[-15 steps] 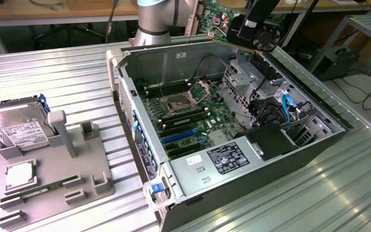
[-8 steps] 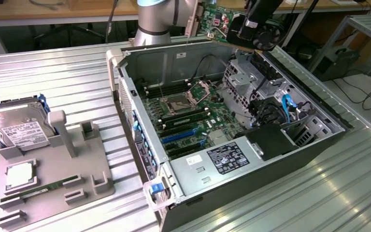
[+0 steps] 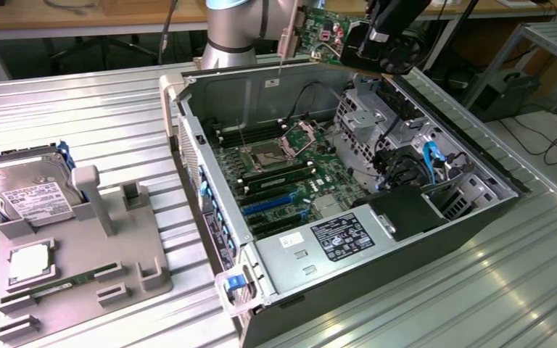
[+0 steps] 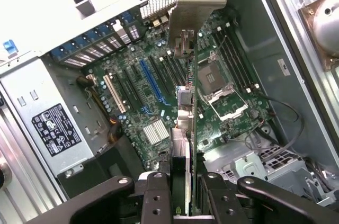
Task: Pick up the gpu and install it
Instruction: 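Insert the gpu into the slot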
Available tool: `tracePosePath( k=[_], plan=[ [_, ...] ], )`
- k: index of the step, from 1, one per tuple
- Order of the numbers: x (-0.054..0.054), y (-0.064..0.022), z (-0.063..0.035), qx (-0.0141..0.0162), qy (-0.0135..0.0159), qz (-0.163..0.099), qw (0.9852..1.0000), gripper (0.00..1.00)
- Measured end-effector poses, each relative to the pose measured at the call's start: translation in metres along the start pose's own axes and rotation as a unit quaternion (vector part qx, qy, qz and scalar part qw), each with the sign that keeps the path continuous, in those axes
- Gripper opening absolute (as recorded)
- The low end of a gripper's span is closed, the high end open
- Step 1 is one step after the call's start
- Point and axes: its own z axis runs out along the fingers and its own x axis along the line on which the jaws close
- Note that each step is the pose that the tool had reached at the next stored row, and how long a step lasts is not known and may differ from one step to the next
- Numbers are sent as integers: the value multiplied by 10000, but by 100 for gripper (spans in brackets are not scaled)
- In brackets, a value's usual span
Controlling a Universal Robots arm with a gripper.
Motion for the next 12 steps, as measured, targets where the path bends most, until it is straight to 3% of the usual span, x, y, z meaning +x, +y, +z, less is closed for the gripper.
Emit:
tracePosePath(
  k=[12],
  plan=[
    [3,-1,0,-15,13,-523,9986,27]
  ],
)
